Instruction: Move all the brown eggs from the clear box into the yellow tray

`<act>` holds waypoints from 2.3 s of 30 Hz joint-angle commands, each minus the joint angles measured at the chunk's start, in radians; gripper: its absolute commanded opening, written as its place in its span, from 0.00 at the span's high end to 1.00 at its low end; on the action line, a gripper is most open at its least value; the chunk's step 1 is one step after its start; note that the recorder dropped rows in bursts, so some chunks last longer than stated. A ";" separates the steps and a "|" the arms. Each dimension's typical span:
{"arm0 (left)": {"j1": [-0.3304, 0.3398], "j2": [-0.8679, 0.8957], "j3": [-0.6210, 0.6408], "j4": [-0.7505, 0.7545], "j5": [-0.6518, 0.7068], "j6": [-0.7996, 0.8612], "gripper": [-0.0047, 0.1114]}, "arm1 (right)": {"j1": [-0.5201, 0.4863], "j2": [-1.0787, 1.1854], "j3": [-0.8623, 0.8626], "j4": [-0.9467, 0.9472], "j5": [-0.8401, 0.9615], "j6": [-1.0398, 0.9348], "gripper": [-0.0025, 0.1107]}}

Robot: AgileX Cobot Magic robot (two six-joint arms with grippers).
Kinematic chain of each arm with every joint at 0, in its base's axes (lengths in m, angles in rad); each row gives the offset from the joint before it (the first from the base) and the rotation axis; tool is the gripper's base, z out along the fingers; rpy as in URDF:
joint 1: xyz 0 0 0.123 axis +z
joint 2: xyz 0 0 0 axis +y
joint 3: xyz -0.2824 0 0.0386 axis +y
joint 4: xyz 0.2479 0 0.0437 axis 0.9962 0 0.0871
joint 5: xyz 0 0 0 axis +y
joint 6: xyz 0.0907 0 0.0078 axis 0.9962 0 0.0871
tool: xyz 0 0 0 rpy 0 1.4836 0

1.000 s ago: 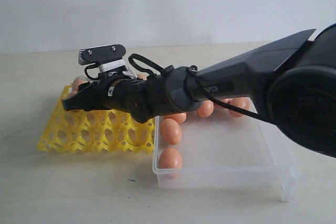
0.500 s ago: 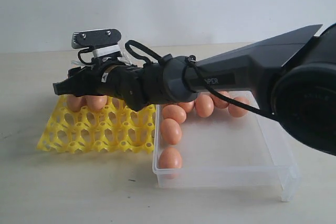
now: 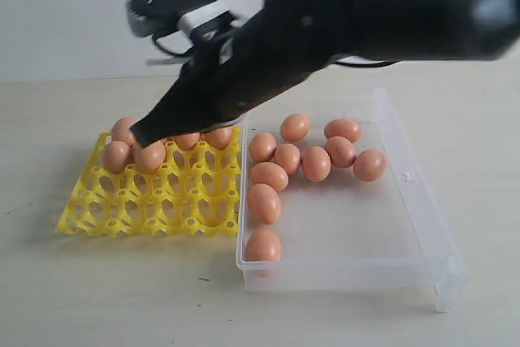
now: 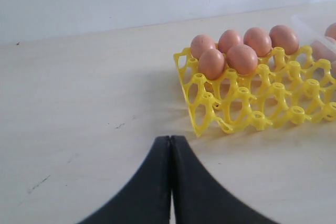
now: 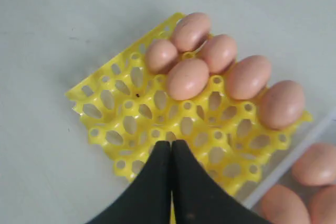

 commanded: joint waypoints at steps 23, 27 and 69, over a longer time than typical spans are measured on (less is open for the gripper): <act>-0.004 -0.006 -0.004 0.002 -0.008 0.000 0.96 | -0.432 0.443 -0.348 0.089 0.450 0.084 0.57; -0.004 -0.006 -0.004 0.002 -0.008 0.000 0.96 | -0.432 0.467 -0.348 0.067 0.442 0.084 0.57; -0.004 -0.006 -0.004 0.002 -0.008 0.000 0.96 | -0.438 0.309 -0.325 -0.105 0.475 0.065 0.46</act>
